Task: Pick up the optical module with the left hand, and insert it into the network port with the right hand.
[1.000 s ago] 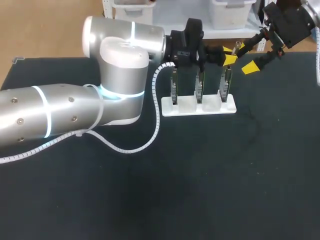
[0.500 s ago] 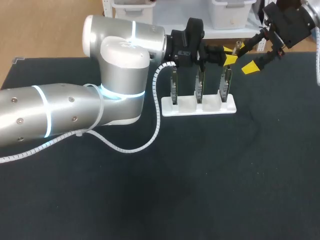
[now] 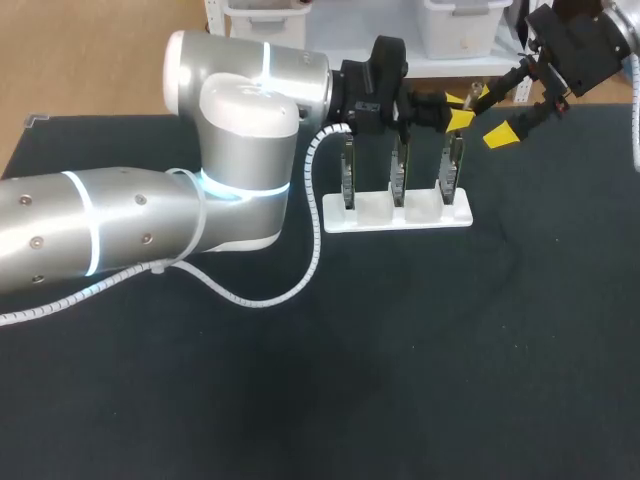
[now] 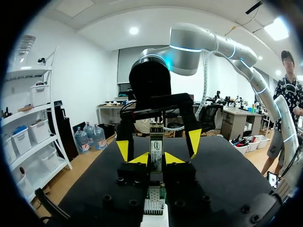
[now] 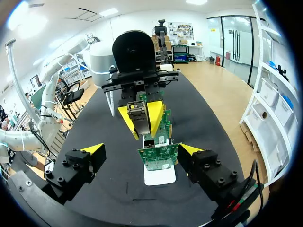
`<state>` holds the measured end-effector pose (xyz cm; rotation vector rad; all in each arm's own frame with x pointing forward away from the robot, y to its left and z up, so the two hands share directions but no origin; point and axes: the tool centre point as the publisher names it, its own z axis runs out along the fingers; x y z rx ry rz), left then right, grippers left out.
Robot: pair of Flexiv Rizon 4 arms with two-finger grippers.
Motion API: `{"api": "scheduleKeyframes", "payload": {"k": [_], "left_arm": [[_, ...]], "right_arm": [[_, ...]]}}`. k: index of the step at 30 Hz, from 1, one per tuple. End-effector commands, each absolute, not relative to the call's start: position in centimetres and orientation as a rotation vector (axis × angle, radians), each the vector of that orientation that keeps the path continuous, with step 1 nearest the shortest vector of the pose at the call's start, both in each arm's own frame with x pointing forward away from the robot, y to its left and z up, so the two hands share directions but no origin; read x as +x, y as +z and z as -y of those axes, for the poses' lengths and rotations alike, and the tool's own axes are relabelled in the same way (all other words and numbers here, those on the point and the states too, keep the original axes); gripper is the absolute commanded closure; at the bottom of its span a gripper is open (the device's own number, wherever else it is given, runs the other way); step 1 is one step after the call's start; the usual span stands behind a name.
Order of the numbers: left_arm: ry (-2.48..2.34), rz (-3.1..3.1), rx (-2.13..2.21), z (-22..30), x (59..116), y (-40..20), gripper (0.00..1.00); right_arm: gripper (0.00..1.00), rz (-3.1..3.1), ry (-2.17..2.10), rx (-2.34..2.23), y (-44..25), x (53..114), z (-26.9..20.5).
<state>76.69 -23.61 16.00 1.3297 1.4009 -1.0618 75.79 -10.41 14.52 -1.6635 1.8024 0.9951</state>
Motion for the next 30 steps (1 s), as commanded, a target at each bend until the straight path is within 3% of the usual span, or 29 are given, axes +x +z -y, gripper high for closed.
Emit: {"api": "scheduleKeyframes", "payload": {"k": [1,30], "left_arm": [[-1.06,-1.406,1.327,23.6,76.5,16.0,1.0],[-1.06,-1.406,1.327,23.6,76.5,16.0,1.0]], "right_arm": [[0.0,-1.803,0.99,-1.661,14.5,75.6,10.4],[0.0,-1.691,0.912,-1.631,18.2,75.8,10.7]]}}
